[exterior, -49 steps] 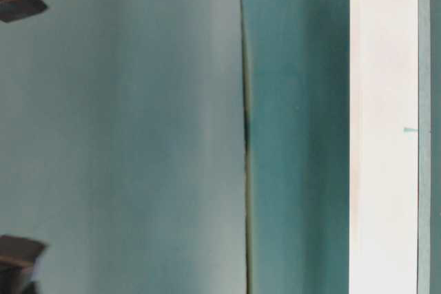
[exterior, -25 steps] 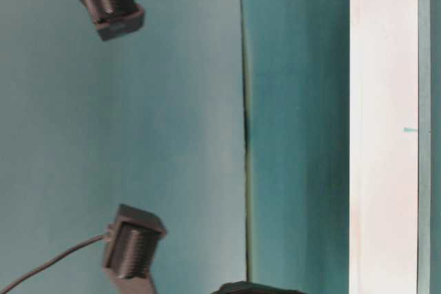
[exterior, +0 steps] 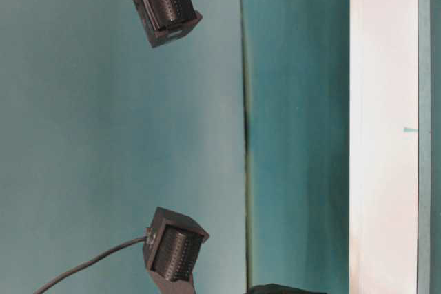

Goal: Lift a wooden board with both hands.
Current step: 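Close both grippers on the white board near each end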

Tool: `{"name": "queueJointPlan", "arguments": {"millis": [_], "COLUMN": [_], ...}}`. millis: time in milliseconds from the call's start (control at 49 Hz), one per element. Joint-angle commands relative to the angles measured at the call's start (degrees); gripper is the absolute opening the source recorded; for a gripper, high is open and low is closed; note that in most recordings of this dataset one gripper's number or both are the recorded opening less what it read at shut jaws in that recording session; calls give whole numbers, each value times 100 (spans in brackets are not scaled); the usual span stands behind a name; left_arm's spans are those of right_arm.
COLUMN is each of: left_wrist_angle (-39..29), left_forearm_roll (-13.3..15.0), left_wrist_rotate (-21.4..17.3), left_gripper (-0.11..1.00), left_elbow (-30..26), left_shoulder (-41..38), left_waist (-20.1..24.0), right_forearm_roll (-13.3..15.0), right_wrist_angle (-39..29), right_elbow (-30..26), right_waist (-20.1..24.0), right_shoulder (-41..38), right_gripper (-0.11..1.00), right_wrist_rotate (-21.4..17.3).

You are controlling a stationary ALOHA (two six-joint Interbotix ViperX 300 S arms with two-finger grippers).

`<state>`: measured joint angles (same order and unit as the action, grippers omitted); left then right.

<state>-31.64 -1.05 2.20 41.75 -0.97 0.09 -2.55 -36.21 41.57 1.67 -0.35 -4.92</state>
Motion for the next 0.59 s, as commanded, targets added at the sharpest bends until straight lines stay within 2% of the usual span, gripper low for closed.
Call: {"name": "queueJointPlan", "arguments": {"millis": [0,265,367,449,571], "left_wrist_angle": [44,79,97,97,97], "left_forearm_roll": [-9,-9,-9,-9,-9], "left_wrist_rotate": [0,44,26,9,-18], "left_gripper": [96,95,91,80,46], "left_elbow": [0,-35,-53,-44,-44], "left_shoulder": [26,9,0,0,0], "left_waist": [9,9,-9,-53,-105], "right_forearm_roll": [9,9,9,0,0], "right_wrist_angle": [62,105,123,114,105], "right_elbow": [0,18,9,-9,-70], "right_waist": [18,0,-9,-18,-9], "right_shoulder": [-70,-123,-185,-220,-237], "right_gripper": [95,94,92,80,46], "right_wrist_rotate": [9,-26,-44,-53,-44]}}
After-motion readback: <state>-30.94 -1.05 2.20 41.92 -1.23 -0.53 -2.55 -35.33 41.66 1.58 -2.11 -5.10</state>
